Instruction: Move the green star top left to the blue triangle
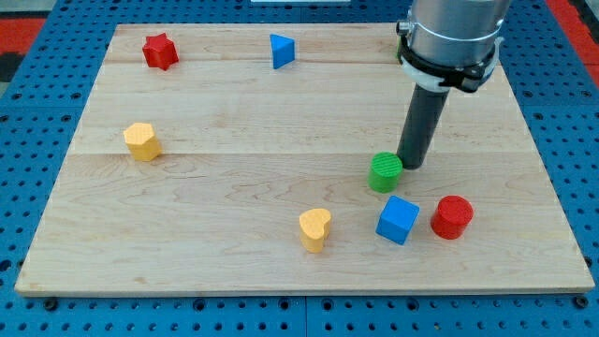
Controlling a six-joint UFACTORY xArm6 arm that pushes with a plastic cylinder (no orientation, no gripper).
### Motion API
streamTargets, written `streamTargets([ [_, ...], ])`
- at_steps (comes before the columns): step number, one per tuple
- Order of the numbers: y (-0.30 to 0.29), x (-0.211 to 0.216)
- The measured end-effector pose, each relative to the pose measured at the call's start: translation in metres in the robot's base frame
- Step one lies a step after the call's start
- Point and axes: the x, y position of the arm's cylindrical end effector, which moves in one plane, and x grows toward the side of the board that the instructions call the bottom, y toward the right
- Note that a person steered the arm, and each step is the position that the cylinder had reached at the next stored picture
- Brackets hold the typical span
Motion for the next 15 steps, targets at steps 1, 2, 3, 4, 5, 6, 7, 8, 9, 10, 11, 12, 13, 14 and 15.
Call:
streamTargets([
  [1,0.035,-0.089],
  [2,0.052,-0.184],
  [3,0.046,-0.237],
  [4,0.061,-0.236],
  [5,0.111,-0.25],
  [6,0.063,-0.251],
  [7,-0.072,-0.239],
  [8,-0.128,-0.164],
  [9,-0.088,-0.13],
  [10,-0.051,-0.137],
  [11,-0.052,-0.209],
  [12,-0.09,-0.251],
  [13,-0.104,-0.251],
  [14,-0.188,-0.25],
  [15,-0.218,-0.25],
])
